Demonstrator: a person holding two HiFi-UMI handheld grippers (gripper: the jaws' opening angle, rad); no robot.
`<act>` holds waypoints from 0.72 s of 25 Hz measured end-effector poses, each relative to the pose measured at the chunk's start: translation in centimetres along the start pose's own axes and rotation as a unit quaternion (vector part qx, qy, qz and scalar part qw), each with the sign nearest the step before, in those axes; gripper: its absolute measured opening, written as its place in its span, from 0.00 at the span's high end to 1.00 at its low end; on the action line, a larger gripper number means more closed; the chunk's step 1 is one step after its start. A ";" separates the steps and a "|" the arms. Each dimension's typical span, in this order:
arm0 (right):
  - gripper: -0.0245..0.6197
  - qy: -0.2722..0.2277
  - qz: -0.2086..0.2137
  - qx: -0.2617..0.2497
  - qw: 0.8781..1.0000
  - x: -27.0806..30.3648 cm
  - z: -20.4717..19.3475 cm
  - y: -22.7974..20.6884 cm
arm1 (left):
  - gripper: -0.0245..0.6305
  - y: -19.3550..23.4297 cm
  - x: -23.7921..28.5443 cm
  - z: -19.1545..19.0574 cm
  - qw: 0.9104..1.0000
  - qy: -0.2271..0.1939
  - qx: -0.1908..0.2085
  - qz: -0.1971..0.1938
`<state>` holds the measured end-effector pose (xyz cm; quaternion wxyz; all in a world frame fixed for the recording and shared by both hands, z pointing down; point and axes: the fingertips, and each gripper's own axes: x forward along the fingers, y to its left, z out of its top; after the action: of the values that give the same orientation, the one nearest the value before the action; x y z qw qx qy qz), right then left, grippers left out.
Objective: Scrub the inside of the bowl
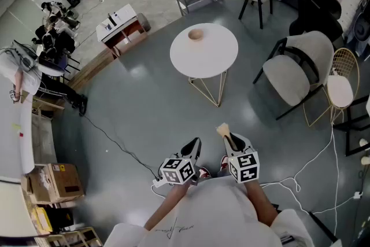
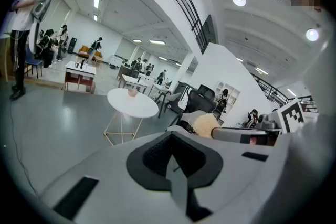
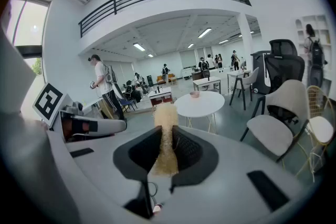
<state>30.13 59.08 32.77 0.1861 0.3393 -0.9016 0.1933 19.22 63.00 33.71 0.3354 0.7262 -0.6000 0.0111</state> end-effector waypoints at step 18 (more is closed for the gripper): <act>0.85 0.010 0.051 0.008 0.999 -0.1 -1.6 -6.8 | 0.95 -5.9 5.9 -3.8 0.999 0.044 0.003 -0.021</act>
<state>35.22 55.17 35.59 0.1823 0.2923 -0.9144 0.2127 27.50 60.11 36.32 0.3590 0.7384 -0.5696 0.0379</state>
